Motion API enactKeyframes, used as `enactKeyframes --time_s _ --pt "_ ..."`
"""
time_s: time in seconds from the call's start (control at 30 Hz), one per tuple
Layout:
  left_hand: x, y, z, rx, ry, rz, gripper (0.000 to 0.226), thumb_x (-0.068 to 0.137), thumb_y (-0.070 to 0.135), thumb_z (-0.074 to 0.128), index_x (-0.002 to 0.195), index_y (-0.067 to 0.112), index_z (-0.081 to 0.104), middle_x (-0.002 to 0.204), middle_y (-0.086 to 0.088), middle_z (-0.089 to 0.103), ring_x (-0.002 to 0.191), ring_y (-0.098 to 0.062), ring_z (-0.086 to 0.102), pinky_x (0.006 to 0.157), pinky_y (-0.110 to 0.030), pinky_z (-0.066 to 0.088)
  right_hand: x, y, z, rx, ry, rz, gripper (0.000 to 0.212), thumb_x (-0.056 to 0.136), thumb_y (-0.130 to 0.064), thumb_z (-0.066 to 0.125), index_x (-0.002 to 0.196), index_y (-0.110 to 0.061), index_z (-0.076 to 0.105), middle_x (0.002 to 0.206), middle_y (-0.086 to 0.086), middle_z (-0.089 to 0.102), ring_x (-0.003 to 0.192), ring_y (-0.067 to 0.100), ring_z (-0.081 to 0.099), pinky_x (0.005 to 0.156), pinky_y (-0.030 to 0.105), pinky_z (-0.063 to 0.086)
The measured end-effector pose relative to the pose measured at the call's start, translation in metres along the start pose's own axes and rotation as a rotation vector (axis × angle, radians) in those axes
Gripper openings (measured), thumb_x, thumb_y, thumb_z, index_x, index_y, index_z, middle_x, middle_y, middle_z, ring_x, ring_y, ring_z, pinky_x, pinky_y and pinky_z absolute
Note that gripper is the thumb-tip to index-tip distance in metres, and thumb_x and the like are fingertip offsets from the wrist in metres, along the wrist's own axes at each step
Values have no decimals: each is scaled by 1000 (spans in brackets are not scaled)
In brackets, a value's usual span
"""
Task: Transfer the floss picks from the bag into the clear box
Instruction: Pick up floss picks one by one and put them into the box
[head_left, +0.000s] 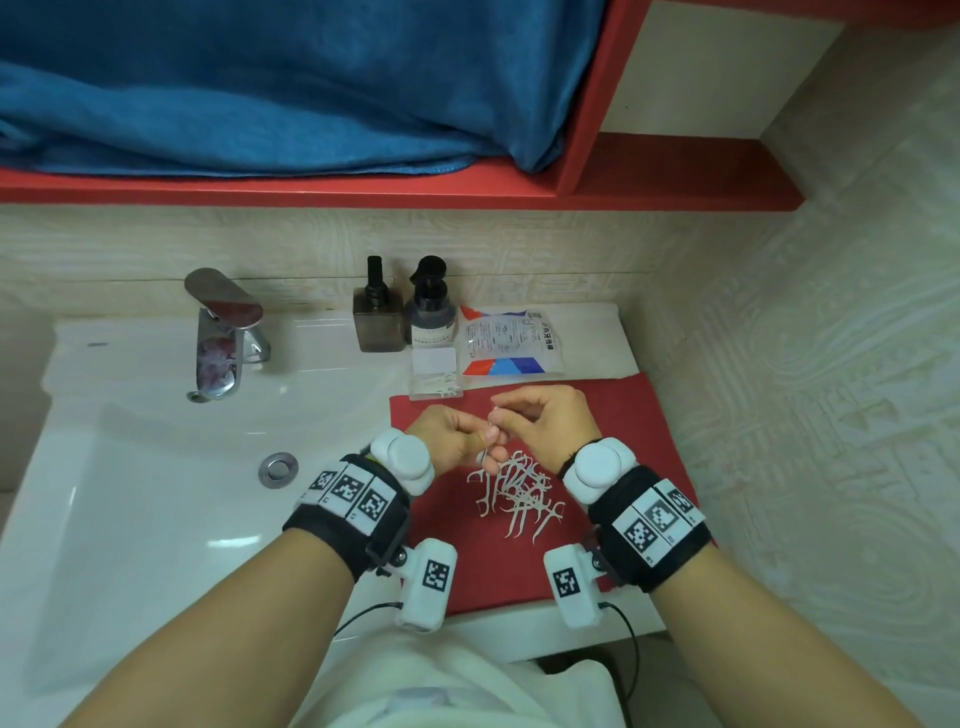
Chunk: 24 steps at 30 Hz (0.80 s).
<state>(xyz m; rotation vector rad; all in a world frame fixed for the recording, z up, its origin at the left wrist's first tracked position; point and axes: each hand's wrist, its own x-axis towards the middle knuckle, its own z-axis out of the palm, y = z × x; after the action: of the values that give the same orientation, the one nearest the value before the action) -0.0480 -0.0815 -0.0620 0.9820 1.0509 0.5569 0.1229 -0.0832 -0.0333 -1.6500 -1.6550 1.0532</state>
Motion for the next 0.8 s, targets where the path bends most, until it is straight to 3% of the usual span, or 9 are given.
enactKeyframes --time_s 0.17,0.33,0.43,0.57,0.67,0.8 --pt "0 7 -1 116 -13 8 15 91 10 61 92 0 72 76 -6 74 67 -16 69 73 -27 58 -3 1 3 74 -1 -4 15 80 -15 78 94 -20 77 88 -6 76 85 2 71 84 24 56" --pt "4 10 3 36 143 -43 16 89 2 62 96 -11 68 74 -14 70 57 -15 68 62 -22 57 4 9 6 57 -6 -22 22 88 -11 69 107 -20 74 100 -6 75 95 3 70 90 29 56" --pt "5 8 3 -38 258 -67 17 88 -2 61 97 -16 65 70 -15 69 53 -16 68 57 -21 57 7 18 9 -189 -18 -5 28 87 -4 64 107 -21 72 107 -4 72 99 9 67 92 33 54" --pt "6 12 2 -84 303 -69 18 89 -4 59 99 -18 63 72 -18 67 51 -15 68 55 -21 57 9 27 8 -605 -331 31 26 82 -21 74 108 -23 72 109 -3 69 98 15 64 87 25 49" --pt "7 16 4 -91 310 -74 19 89 -4 59 101 -18 62 76 -19 66 51 -14 68 54 -20 56 10 34 13 -662 -366 38 27 79 -27 78 104 -23 72 106 0 64 97 16 61 83 25 47" --pt "7 19 11 -101 315 -74 19 89 -4 58 101 -19 62 76 -20 65 49 -13 67 53 -20 56 10 35 6 -634 -377 47 9 81 -20 76 89 -17 71 86 -5 60 79 12 58 72 23 45"
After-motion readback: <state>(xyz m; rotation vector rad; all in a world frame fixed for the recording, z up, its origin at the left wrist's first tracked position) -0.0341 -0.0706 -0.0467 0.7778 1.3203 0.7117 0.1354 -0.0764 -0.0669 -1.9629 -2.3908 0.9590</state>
